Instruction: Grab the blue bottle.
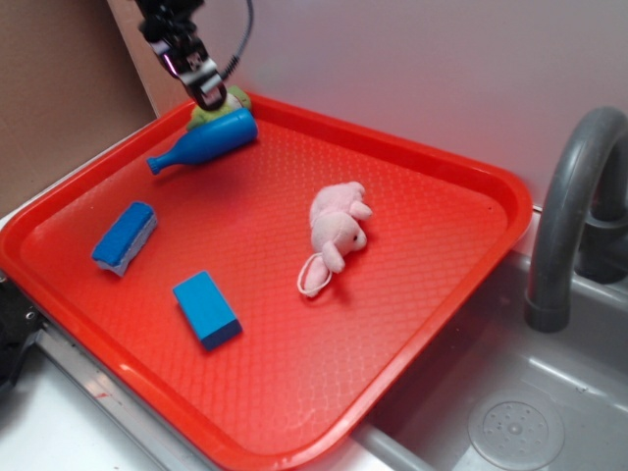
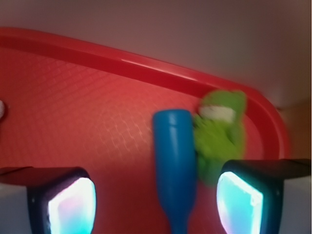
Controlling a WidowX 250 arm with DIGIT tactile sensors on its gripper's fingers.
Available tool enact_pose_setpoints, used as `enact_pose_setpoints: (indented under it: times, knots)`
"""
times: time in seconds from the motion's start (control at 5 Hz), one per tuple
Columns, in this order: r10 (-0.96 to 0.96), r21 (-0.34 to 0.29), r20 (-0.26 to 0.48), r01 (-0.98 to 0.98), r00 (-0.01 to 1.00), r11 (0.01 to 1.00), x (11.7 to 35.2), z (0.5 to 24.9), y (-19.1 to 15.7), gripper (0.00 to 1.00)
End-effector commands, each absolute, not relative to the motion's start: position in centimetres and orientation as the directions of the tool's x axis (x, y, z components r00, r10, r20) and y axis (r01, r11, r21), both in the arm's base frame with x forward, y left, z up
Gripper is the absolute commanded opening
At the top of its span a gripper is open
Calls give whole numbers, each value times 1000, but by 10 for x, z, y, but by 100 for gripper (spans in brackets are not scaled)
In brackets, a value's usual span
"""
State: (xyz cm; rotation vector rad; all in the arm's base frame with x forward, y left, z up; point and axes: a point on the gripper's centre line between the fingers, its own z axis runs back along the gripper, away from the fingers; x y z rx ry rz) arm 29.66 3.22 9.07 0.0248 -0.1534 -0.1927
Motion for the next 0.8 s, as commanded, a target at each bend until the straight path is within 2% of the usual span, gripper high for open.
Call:
enact_pose_setpoints:
  times: [0.0, 0.4, 0.6]
  knots:
    - [-183, 104, 86, 174, 979, 979, 305, 68, 36, 100]
    - [-106, 145, 17, 102, 994, 984, 307, 48, 56, 100]
    - [-108, 137, -22, 110, 994, 984, 307, 32, 50, 31]
